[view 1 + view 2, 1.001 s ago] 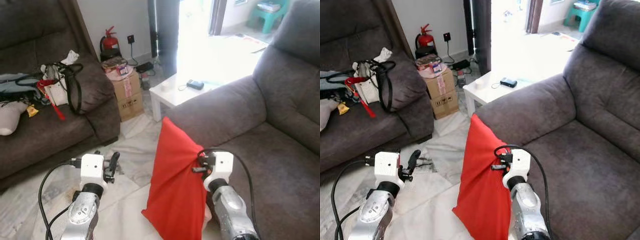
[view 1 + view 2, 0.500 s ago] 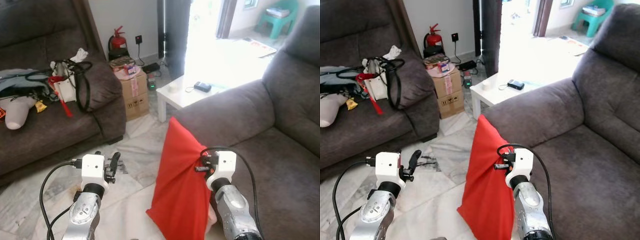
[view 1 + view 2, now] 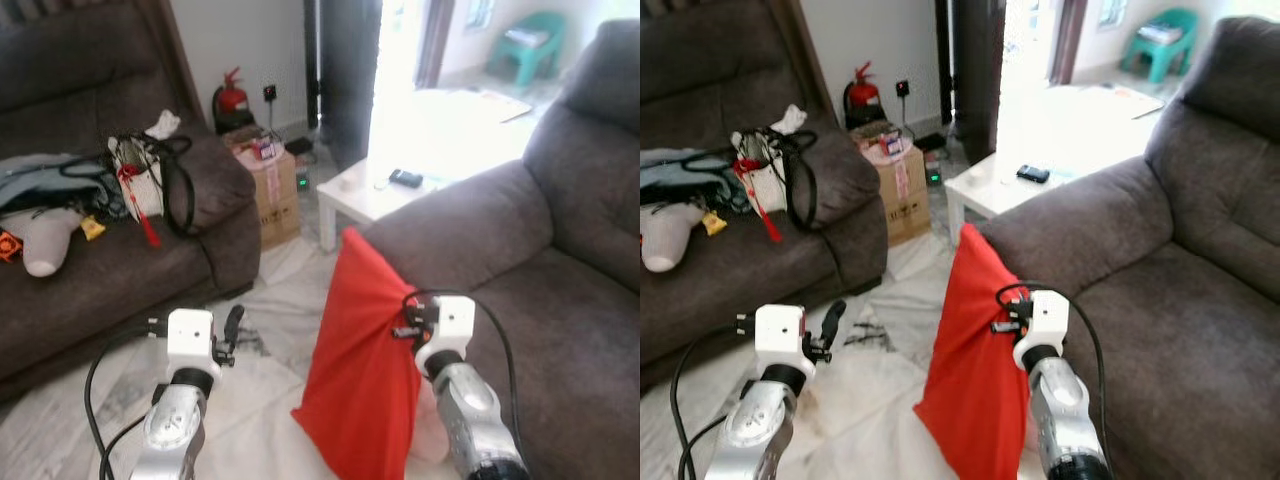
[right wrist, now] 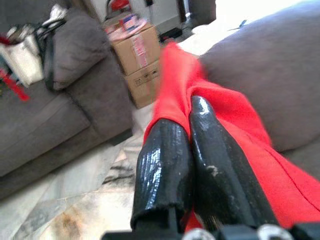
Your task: Move the pillow to the sofa from floor
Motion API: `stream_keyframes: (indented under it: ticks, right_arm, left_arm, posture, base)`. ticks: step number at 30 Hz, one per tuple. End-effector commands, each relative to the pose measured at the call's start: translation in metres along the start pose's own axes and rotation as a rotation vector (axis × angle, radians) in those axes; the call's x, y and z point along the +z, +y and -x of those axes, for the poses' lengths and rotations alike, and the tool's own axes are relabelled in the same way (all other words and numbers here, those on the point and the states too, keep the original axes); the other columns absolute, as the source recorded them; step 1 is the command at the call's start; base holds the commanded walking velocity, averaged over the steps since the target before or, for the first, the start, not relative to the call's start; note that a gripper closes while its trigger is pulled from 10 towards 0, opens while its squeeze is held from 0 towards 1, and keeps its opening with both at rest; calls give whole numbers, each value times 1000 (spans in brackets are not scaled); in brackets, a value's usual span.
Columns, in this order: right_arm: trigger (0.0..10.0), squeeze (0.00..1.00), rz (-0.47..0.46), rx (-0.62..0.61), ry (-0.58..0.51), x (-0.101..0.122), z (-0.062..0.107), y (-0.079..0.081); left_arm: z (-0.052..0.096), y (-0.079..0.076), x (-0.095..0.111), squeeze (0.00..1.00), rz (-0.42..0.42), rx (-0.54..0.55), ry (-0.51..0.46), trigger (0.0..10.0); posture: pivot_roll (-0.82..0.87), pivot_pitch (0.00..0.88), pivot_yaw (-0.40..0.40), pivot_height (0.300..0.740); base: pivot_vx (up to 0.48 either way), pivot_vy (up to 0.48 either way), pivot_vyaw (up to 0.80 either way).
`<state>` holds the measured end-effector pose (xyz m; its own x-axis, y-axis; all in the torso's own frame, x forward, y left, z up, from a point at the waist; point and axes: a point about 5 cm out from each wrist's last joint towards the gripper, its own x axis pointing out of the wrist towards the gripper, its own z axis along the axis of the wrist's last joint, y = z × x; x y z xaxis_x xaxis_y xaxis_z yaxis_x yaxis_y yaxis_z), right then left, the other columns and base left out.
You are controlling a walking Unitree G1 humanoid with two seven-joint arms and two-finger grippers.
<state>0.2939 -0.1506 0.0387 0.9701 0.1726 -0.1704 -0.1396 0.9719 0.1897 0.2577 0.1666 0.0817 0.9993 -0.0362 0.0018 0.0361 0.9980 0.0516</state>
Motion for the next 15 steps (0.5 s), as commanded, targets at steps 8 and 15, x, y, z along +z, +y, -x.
stream_keyframes:
  ticks: [8, 15]
  right_arm:
    - [10000, 0, 8, 49, -130, 31, -12, 14]
    - [10000, 0, 9, 39, -113, 29, -13, 13]
  left_arm:
    - [3, 9, -6, 0, -17, 32, 25, 10000]
    - [4, 9, -6, 0, -17, 33, 25, 10000]
  posture:
    - [55, 26, 15, 740]
    - [55, 27, 14, 740]
  base:
    - [0, 480, 0]
    - [0, 480, -343]
